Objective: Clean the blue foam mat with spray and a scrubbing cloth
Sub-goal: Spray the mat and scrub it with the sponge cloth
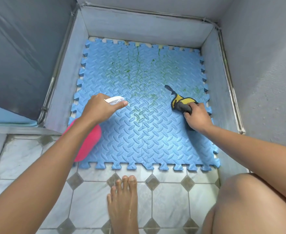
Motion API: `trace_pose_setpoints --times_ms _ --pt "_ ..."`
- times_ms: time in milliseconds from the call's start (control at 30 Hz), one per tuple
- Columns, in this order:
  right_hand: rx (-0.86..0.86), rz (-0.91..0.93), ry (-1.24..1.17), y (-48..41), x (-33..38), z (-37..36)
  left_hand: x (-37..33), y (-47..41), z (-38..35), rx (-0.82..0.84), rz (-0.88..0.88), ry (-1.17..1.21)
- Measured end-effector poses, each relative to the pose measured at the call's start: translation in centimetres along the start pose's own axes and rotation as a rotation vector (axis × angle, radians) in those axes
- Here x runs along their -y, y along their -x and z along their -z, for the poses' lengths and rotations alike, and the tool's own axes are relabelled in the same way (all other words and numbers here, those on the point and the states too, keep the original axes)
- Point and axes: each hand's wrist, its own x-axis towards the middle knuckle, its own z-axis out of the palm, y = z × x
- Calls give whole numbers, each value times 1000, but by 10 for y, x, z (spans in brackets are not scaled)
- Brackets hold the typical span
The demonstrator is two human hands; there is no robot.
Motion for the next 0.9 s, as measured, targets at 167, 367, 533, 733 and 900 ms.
trace_pose_setpoints --times_ms 167,367,533,733,900 --pt "-5 11 3 -2 1 0 11 -4 12 147 -126 113" --pt "-13 -10 -9 -4 5 0 12 5 8 196 -119 77" --pt "-8 -29 2 -4 7 0 15 1 20 340 -188 102" --pt "0 -26 14 -4 7 1 23 5 9 313 -63 -50" --pt "1 -37 24 -4 9 1 28 1 14 195 -73 -51"
